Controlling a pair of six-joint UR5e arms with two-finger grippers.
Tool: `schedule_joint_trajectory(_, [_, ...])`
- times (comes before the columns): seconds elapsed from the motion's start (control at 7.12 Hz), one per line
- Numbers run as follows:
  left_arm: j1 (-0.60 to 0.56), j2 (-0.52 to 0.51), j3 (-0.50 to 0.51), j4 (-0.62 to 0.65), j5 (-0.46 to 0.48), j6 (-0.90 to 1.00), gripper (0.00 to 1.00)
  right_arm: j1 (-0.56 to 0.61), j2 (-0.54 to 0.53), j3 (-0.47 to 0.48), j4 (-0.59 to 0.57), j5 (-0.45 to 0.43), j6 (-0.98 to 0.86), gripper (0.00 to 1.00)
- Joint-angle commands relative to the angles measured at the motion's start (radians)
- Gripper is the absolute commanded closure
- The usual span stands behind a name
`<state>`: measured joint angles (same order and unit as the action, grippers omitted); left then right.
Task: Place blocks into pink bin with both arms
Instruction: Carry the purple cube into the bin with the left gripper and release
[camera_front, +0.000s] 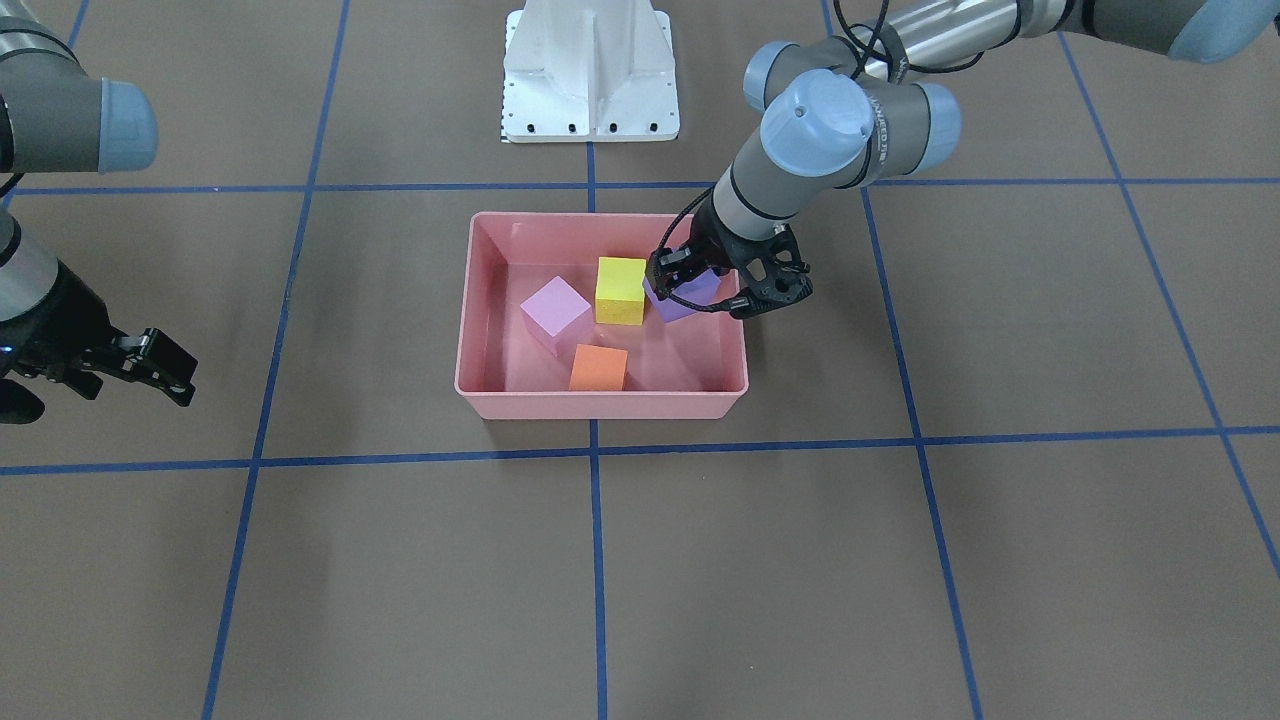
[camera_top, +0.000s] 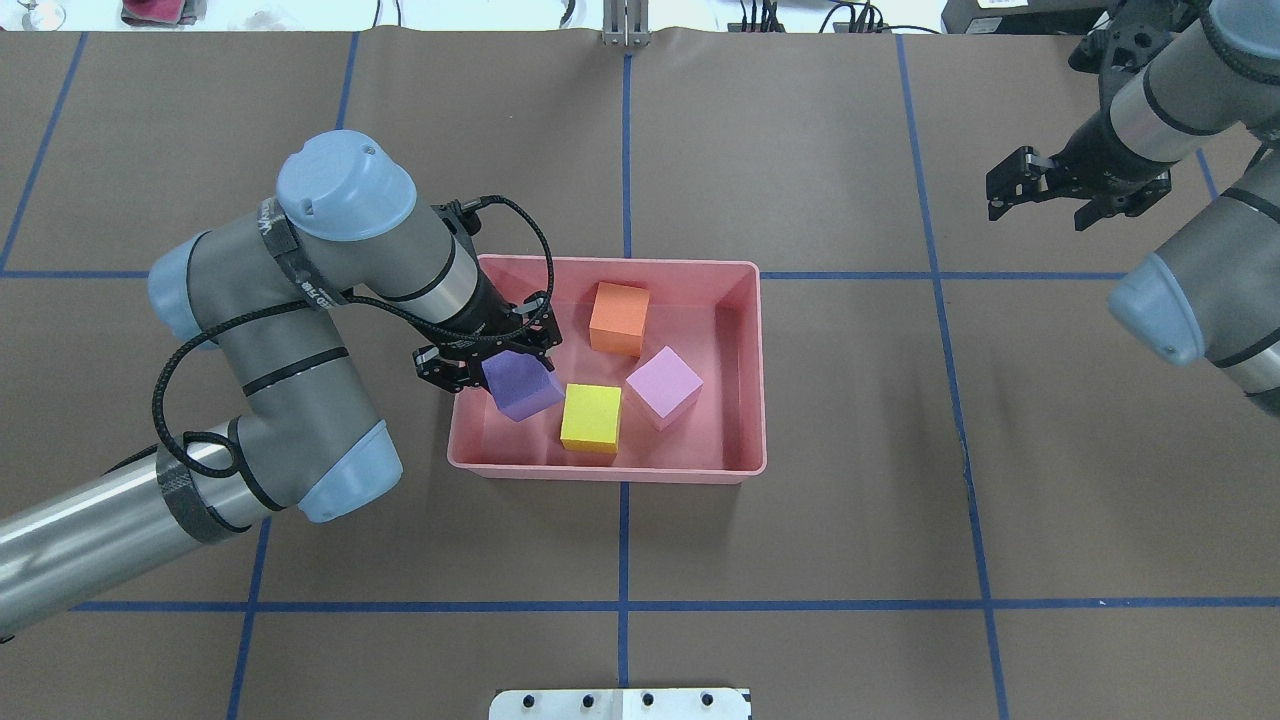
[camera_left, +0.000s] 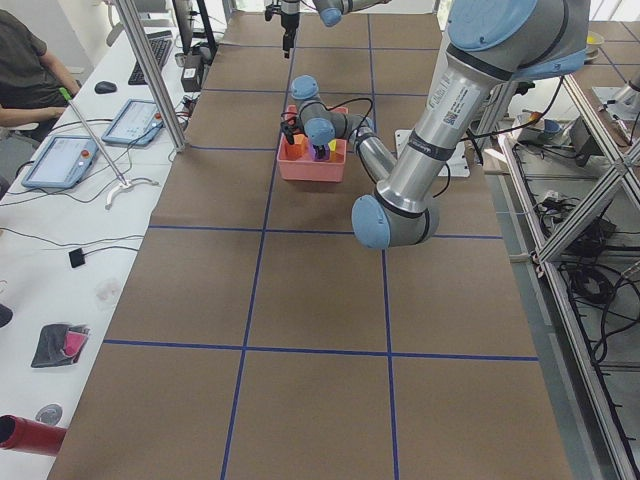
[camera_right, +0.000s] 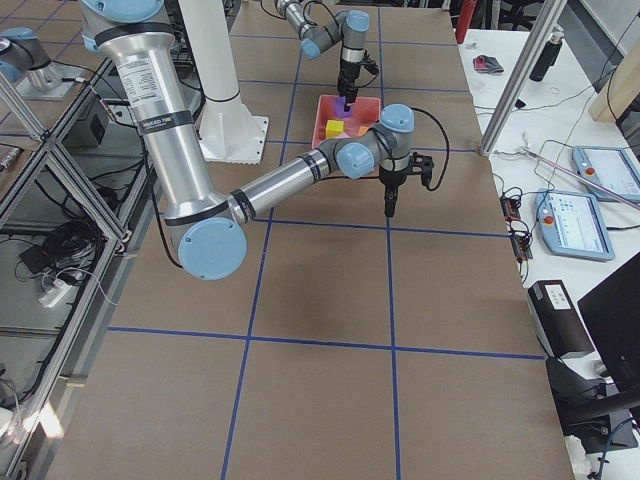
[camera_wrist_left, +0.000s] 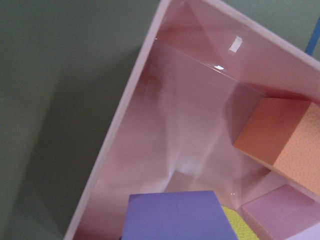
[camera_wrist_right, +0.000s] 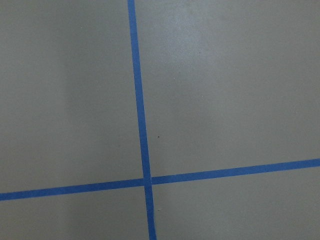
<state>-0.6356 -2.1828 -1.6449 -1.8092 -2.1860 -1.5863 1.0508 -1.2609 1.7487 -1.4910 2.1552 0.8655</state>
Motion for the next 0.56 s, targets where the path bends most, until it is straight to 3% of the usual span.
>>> schedule_joint_trajectory(0.0, [0.001, 0.001, -0.006, 0.002, 0.002, 0.002, 0.08, 0.000, 0.000, 0.000, 0.000, 0.000, 0.000, 0.01])
schedule_joint_trajectory(0.14, [-0.002, 0.000, -0.019, 0.002, 0.000, 0.002, 0.01, 0.003, -0.002, 0.000, 0.000, 0.002, 0.000, 0.01])
schedule_joint_trajectory(0.42, [-0.036, 0.003, -0.099, 0.023, 0.000, 0.002, 0.01, 0.046, -0.020, 0.008, 0.000, 0.040, 0.000, 0.01])
